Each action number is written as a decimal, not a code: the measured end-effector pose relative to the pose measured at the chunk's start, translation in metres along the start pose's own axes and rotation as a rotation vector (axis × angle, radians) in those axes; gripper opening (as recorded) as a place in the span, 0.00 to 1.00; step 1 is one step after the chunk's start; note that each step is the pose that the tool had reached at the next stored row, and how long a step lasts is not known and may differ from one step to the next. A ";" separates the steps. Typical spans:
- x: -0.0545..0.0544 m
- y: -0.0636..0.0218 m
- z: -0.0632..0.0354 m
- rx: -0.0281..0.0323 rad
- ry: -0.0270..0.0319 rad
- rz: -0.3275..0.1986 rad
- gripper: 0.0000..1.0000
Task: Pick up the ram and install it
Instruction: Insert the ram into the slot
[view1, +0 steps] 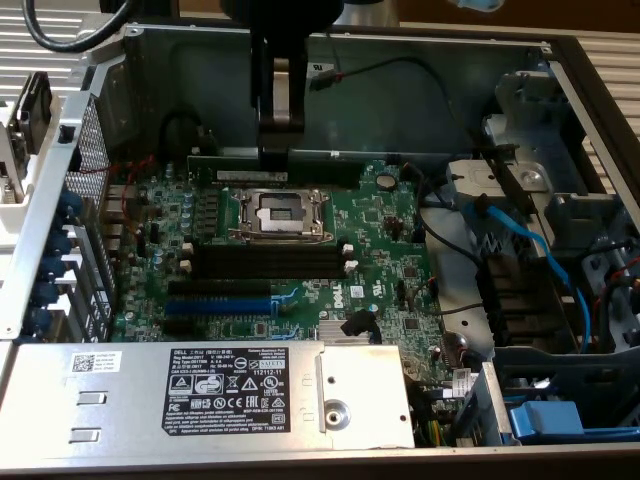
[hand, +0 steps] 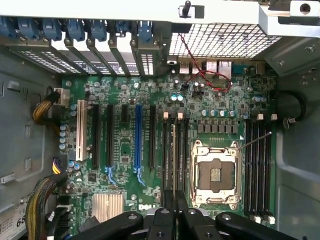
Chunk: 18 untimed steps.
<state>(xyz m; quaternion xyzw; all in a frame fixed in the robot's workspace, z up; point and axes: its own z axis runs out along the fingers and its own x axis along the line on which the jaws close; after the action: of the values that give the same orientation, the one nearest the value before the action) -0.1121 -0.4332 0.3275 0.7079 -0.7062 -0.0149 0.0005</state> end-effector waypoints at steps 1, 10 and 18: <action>-0.001 0.0000 0.0011 -0.0001 0.0005 0.000 0.12; -0.007 0.0001 0.0063 0.0027 0.0160 0.000 0.12; -0.010 0.0001 0.0071 0.0099 0.0342 0.001 0.12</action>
<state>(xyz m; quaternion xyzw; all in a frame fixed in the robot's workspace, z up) -0.1124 -0.4235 0.3205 0.7077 -0.7064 0.0007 0.0091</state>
